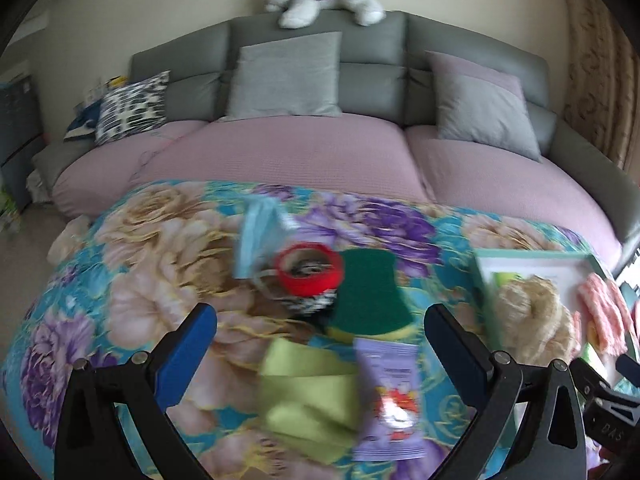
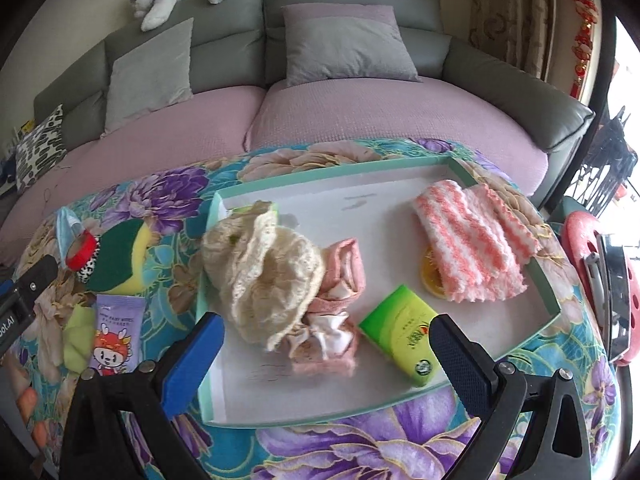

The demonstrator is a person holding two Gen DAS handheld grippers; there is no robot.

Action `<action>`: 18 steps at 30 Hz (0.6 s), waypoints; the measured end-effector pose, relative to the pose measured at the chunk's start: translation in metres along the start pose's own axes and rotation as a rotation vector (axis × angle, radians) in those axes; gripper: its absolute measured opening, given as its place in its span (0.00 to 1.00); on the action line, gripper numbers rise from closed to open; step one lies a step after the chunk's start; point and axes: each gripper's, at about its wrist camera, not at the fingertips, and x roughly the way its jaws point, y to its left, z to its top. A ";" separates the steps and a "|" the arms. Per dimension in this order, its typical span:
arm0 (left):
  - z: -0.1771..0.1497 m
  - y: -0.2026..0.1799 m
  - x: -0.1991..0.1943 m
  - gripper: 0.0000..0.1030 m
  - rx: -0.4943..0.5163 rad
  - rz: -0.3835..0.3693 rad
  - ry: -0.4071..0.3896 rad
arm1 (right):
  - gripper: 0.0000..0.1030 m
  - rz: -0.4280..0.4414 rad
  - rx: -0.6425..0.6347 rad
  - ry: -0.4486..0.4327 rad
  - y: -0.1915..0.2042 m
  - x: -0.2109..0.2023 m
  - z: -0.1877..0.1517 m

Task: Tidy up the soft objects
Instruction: 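Move both grippers back from the tray to the remaining pile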

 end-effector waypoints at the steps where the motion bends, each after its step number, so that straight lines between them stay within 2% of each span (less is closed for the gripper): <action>1: 0.000 0.011 0.000 1.00 -0.023 0.021 0.002 | 1.00 0.015 -0.018 0.003 0.009 0.001 0.000; 8: -0.006 0.066 0.007 1.00 -0.110 0.097 0.035 | 1.00 0.087 -0.060 0.008 0.054 0.000 0.000; 18: -0.015 0.096 0.022 1.00 -0.189 0.034 0.070 | 1.00 0.139 -0.145 0.046 0.106 0.009 -0.006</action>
